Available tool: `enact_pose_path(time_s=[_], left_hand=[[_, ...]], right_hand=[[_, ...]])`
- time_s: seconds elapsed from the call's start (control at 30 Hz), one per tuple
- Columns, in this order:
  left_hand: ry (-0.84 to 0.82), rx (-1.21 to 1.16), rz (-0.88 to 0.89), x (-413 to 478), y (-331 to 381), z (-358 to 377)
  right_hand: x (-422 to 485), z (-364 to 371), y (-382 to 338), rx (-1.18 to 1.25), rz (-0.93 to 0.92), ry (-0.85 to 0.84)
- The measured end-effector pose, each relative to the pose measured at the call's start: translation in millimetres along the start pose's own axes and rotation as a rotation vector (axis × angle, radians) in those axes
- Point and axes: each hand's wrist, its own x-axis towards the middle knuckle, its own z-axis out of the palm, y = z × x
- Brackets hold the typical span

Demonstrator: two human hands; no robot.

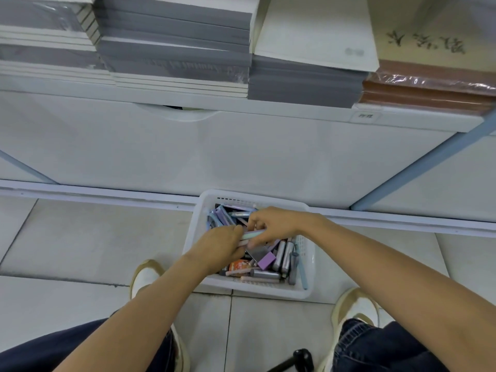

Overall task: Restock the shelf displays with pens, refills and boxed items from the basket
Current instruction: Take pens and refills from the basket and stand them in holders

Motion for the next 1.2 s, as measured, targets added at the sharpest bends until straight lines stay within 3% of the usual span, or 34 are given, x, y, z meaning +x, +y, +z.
enact_pose_path(time_s=[0.27,0.43,0.53,0.63,0.73,0.9,1.2], left_hand=[[0.025,-0.118,-0.131,0.1,-1.2,5.4],[0.065,-0.18,-0.137,-1.7,-10.0,16.8],[0.068,-0.271,-0.262,-0.6,-18.7,24.6],[0.049,-0.381,-0.405,2.9,-23.2,33.5],[0.041,-0.511,-0.441,8.2,-19.3,40.8],[-0.01,-0.564,-0.423,12.2,-12.4,46.5],[-0.011,-0.576,-0.454,7.1,-10.0,49.0]], right_hand=[[18.3,12.1,3.7,0.038,-0.042,-0.009],[20.2,10.8,13.4,0.314,0.031,-0.013],[15.0,7.9,34.5,0.426,0.142,0.263],[0.8,17.0,62.9,0.159,0.262,0.484],[-12.4,38.3,75.9,-0.06,0.348,0.416],[-5.5,79.8,73.8,-0.227,0.376,0.332],[-3.3,91.5,85.8,0.102,0.375,0.41]])
